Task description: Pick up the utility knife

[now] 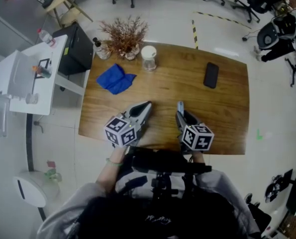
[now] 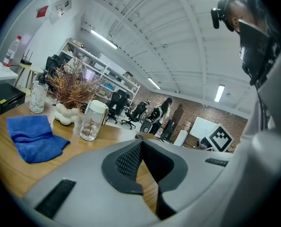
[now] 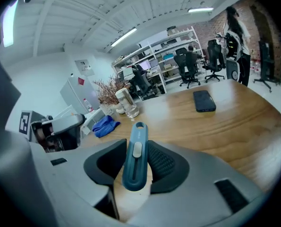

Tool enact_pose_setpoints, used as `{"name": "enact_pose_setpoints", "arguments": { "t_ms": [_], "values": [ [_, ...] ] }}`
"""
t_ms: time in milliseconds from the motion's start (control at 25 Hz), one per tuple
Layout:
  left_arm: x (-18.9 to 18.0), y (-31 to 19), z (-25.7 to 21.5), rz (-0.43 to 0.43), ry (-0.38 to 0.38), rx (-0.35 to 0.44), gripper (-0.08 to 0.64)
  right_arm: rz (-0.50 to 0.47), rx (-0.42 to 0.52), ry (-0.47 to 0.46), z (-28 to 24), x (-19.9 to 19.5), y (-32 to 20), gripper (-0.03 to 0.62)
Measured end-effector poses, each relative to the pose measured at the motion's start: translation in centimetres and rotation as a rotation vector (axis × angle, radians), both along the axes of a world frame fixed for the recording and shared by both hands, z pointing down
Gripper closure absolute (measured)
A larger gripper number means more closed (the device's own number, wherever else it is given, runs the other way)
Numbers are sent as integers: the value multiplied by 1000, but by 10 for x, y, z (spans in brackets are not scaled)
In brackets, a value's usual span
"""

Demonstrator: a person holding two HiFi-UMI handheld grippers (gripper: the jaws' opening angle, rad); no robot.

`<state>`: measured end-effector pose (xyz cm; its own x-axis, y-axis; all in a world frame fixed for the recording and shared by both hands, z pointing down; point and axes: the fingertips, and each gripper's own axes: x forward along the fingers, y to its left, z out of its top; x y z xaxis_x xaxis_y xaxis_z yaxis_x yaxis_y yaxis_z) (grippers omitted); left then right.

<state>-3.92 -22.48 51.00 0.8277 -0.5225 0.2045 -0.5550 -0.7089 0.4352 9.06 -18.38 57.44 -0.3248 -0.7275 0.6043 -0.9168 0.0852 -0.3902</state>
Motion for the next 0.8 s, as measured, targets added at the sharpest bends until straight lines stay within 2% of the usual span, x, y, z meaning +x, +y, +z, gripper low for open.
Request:
{"name": "enact_pose_setpoints", "arguments": {
  "t_ms": [360,400,440,560,600,640,680,760,800],
  "values": [
    [-18,-5,0,-25,0,-6,552,-59,-100,294,70,17,-13,442],
    [-20,-5,0,-29,-1,-8,552,-61,-133,322,76,19,-10,440],
    [-21,-4,0,-32,-2,-9,552,-59,-212,339,84,22,2,440],
    [-26,-2,0,-38,-10,-13,552,-26,-671,328,111,25,83,439],
    [-27,-2,0,-40,-12,-14,552,-14,-767,317,115,25,100,436],
    [-28,-1,1,-41,-13,-15,552,-8,-758,310,114,25,99,432],
    [-30,-1,1,-42,-14,-16,552,-6,-630,310,105,24,77,428],
    [-31,0,2,-42,-14,-17,552,-3,-247,304,78,24,10,426],
    [-31,1,2,-42,-14,-17,552,10,-128,284,64,24,-9,426]
  ]
}}
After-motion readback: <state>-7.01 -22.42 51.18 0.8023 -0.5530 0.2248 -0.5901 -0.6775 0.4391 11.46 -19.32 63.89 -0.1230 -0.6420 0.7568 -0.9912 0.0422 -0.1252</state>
